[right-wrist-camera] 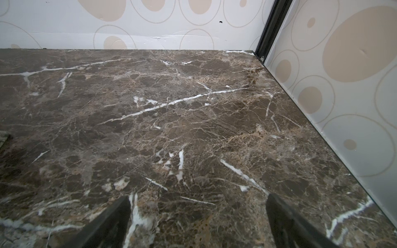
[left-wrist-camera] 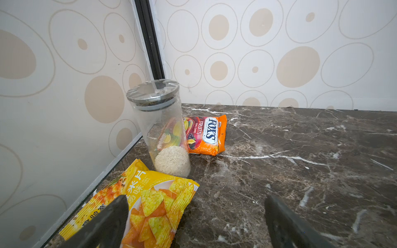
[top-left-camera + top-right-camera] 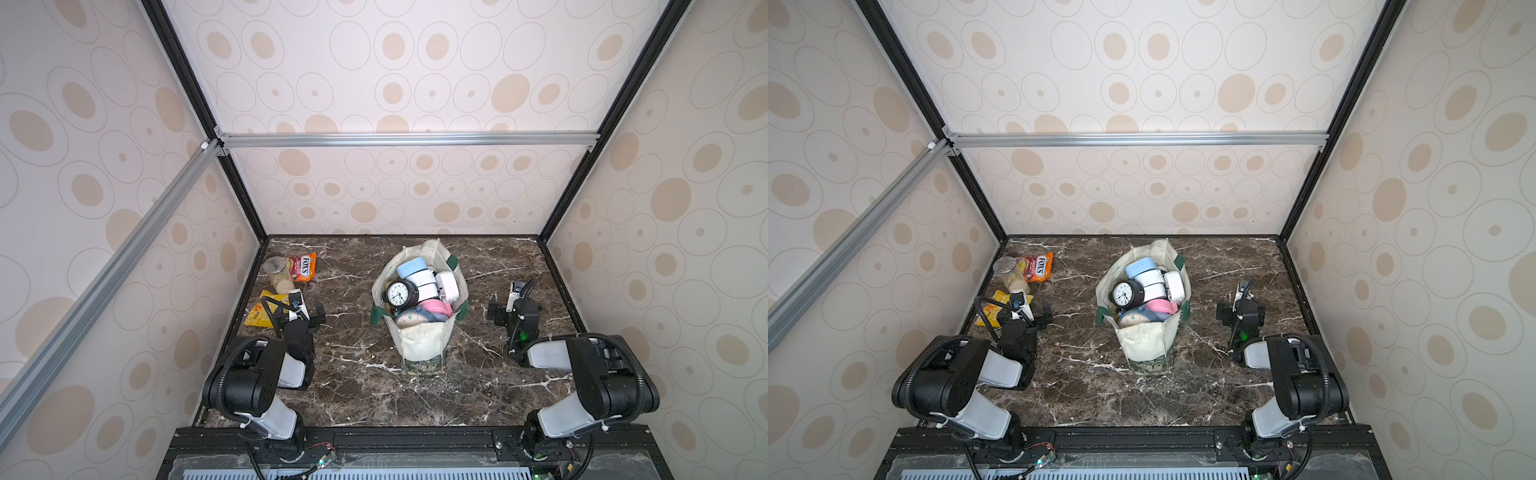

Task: Put the alarm clock into the canvas bag
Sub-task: Reset both arms

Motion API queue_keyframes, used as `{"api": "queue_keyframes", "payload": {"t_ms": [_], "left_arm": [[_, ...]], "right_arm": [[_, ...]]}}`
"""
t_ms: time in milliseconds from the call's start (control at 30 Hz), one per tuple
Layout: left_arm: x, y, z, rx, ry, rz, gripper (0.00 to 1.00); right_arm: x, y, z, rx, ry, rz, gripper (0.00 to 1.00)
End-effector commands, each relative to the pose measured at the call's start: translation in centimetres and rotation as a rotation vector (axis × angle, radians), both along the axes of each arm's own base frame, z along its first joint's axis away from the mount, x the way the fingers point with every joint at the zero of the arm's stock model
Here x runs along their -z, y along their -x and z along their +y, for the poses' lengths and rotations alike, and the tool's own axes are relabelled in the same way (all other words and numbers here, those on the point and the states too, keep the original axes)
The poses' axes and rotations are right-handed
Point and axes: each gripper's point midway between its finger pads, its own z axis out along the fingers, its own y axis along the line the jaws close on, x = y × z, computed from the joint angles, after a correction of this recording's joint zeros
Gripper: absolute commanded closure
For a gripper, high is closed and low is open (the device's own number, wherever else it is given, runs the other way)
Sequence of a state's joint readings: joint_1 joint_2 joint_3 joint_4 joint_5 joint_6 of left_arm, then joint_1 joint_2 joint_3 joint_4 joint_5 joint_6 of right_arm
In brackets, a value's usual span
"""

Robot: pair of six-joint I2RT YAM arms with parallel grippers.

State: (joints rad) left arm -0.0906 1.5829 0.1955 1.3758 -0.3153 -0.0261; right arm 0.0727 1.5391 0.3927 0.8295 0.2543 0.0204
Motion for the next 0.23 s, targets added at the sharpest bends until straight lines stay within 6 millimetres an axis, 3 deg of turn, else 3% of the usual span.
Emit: {"api": "queue_keyframes", "payload": {"t_ms": [0, 200], "left_arm": [[-1.01, -0.20, 0.08, -0.002, -0.007, -0.038, 0.02], [-1.01, -0.20, 0.08, -0.002, -0.007, -0.039, 0.02]], "right_arm": [[-0.52, -0.48, 0.37, -0.017, 0.003, -0.010, 0.00], [-0.32, -0.70, 0.35, -0.018, 0.000, 0.003, 0.00]]}}
